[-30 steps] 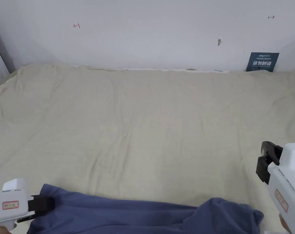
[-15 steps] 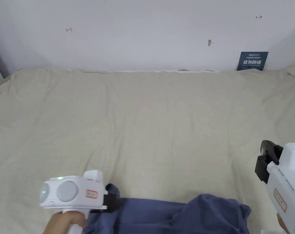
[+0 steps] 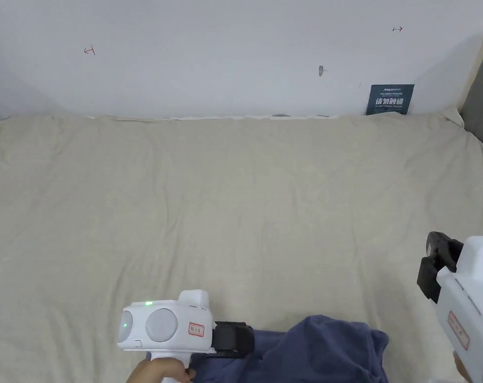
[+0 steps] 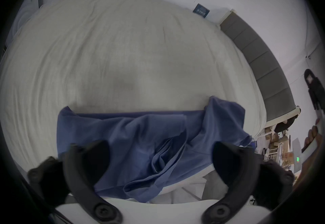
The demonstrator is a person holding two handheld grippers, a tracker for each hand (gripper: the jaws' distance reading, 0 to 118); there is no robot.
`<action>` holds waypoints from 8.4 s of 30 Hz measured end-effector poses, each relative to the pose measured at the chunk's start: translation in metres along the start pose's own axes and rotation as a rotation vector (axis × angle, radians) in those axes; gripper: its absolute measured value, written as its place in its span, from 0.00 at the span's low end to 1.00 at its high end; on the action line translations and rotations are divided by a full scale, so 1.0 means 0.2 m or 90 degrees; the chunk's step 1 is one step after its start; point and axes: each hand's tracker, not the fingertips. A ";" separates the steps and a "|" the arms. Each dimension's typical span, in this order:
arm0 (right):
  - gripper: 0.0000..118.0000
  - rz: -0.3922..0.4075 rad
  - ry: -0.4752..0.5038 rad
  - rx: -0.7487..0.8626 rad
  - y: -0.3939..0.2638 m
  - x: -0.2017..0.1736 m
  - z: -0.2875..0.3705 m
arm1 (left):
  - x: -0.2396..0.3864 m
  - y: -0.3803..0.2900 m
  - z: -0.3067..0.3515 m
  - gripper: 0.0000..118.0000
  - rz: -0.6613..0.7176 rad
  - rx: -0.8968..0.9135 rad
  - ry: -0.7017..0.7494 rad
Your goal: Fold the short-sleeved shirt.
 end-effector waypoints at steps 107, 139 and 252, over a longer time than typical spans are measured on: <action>0.02 -0.044 0.020 -0.004 -0.02 0.08 0.04 | 0.26 -0.02 0.30 0.08 -0.074 0.062 0.000; 0.02 -0.058 -0.002 -0.007 -0.03 0.18 0.07 | 0.40 -0.20 0.18 0.00 -0.145 0.319 0.103; 0.02 -0.001 0.157 -0.293 -1.02 -0.58 -0.28 | -0.06 -0.26 -0.18 0.62 0.013 -0.003 0.013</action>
